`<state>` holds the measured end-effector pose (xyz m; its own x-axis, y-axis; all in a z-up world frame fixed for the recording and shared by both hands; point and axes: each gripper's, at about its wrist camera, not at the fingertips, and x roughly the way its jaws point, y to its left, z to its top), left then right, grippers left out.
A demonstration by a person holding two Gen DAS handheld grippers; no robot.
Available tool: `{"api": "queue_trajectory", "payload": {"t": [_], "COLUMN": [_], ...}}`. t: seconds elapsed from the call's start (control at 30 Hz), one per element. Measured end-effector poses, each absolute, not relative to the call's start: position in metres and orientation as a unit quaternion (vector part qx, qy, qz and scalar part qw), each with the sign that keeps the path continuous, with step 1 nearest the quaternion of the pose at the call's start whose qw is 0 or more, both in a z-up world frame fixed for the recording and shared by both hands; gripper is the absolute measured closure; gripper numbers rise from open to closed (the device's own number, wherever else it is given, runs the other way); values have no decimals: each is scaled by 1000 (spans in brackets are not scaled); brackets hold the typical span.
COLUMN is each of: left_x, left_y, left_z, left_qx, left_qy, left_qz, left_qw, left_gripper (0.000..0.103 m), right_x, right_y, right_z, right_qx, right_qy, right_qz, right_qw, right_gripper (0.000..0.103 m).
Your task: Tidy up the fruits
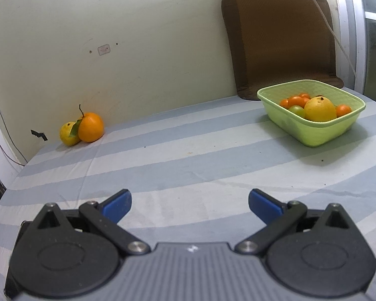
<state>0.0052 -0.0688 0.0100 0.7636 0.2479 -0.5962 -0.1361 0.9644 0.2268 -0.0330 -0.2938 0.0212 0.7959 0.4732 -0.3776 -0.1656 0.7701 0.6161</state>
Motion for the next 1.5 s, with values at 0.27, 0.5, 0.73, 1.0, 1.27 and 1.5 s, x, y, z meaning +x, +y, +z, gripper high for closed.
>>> {"api": "queue_trajectory", "payload": {"t": [0.27, 0.5, 0.73, 1.0, 1.27, 1.5], "left_x": [3, 2, -1, -4, -6, -8], "left_y": [-69, -70, -72, -71, -74, -75], "left_z": [11, 12, 16, 20, 22, 25], "left_qx": [86, 89, 92, 92, 99, 101], "left_qy": [327, 325, 315, 300, 292, 289], "left_qz": [101, 98, 104, 102, 102, 105], "left_qw": [936, 937, 939, 944, 946, 946], "left_gripper": [0, 0, 0, 0, 0, 0], "right_x": [-34, -35, -36, -37, -39, -39], "right_y": [-293, -293, -294, -293, -294, -293], "right_z": [22, 23, 25, 26, 30, 34], "right_qx": [287, 285, 283, 281, 280, 277], "right_qy": [264, 262, 259, 257, 254, 249], "right_qz": [178, 180, 180, 181, 183, 188], "right_qw": [904, 904, 906, 907, 907, 909], "right_gripper": [13, 13, 13, 13, 13, 13]}}
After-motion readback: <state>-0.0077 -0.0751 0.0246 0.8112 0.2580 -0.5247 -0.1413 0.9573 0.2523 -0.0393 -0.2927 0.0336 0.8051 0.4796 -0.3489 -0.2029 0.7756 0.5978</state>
